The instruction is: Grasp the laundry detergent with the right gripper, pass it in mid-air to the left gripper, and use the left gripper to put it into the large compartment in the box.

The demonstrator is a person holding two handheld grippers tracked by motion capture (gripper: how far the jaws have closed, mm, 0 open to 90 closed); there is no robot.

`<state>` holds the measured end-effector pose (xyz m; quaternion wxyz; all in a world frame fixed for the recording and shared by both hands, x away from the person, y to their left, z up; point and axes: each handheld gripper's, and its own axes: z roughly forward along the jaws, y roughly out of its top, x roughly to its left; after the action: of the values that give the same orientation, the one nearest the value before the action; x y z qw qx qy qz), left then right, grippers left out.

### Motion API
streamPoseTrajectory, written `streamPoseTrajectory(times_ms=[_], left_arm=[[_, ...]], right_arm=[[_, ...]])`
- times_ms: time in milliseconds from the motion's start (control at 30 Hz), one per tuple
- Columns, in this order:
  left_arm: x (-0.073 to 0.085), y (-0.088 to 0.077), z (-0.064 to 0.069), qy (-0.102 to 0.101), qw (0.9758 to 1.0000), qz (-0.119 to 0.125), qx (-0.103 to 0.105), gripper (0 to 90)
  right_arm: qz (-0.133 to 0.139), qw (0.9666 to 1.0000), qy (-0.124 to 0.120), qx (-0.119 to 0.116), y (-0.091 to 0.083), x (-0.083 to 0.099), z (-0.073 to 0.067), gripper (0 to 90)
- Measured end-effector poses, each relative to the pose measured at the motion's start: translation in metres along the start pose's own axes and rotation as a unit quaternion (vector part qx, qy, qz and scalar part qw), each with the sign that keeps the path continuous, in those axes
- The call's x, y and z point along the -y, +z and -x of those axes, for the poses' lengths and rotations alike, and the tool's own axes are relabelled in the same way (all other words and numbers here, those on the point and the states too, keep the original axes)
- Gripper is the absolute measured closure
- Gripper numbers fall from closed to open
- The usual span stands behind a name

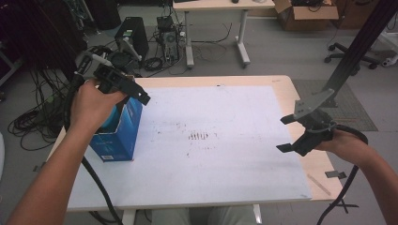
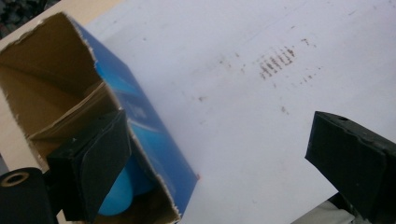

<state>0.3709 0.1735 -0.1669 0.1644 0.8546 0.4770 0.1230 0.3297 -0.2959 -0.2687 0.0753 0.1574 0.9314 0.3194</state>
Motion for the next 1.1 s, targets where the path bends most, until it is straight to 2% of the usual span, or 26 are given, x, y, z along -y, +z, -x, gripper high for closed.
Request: streamPoseTrajectory(times_ms=[33, 233, 400, 433, 500, 900, 1000, 1100], left_arm=[[-0.003, 0.000, 0.005, 0.009, 1.0000, 0.001, 0.003, 6.1], [-0.010, 0.000, 0.018, 0.029, 0.9995, 0.002, 0.009, 5.3], [-0.016, 0.004, 0.035, 0.059, 0.9981, 0.002, 0.019, 5.0], [-0.016, 0.004, 0.035, 0.059, 0.9981, 0.002, 0.019, 5.0], [-0.019, 0.008, 0.044, 0.070, 0.9973, 0.001, 0.024, 5.0], [-0.025, 0.014, 0.062, 0.105, 0.9940, -0.006, 0.030, 4.8], [-0.027, 0.018, 0.066, 0.122, 0.9920, -0.013, 0.032, 4.9], [-0.029, 0.020, 0.067, 0.129, 0.9911, -0.014, 0.033, 4.8]], right_arm=[[0.001, 1.0000, 0.001, 0.001, 0.000, 0.000, 0.000, 5.0], [-0.001, 1.0000, 0.000, 0.000, 0.000, 0.001, 0.000, 5.0], [-0.001, 1.0000, 0.001, -0.001, 0.001, 0.001, 0.000, 4.9], [-0.001, 1.0000, 0.001, -0.001, 0.001, 0.001, 0.000, 4.9], [-0.002, 1.0000, 0.001, -0.001, 0.001, 0.000, 0.000, 4.9], [-0.002, 1.0000, 0.003, -0.001, 0.002, 0.000, 0.001, 4.9], [-0.004, 1.0000, 0.004, -0.001, 0.002, 0.000, 0.001, 4.8], [-0.003, 1.0000, 0.004, -0.001, 0.002, -0.001, 0.002, 4.8]])
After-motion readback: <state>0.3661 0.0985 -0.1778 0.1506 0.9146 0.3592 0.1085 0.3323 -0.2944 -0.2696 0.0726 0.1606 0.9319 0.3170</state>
